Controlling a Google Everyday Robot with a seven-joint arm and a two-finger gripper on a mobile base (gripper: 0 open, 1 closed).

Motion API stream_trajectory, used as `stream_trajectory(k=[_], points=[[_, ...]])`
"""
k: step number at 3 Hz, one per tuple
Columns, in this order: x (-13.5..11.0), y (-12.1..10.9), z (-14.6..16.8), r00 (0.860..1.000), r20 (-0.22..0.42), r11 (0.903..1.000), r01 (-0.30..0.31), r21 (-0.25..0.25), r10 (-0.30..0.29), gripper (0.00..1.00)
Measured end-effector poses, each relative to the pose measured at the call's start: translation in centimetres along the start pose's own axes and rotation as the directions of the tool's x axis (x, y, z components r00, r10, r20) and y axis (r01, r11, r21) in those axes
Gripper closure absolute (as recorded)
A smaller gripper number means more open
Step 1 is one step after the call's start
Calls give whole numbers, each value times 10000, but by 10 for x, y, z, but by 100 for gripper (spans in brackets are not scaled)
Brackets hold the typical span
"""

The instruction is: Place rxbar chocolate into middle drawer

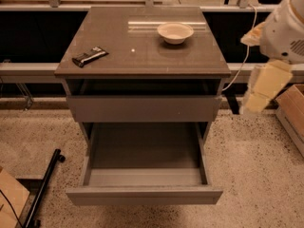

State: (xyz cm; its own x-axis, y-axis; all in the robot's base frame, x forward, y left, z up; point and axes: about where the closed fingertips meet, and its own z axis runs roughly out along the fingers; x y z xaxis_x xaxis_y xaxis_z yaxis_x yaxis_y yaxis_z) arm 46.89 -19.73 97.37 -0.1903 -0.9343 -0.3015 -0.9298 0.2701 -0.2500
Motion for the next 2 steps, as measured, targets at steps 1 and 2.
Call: stream_trajectory(k=[1, 2], points=[[-34, -36, 26, 9911, 1332, 9999, 7, -130, 10, 0], [-84, -84, 74, 9619, 2726, 9974, 0, -727, 199, 0]])
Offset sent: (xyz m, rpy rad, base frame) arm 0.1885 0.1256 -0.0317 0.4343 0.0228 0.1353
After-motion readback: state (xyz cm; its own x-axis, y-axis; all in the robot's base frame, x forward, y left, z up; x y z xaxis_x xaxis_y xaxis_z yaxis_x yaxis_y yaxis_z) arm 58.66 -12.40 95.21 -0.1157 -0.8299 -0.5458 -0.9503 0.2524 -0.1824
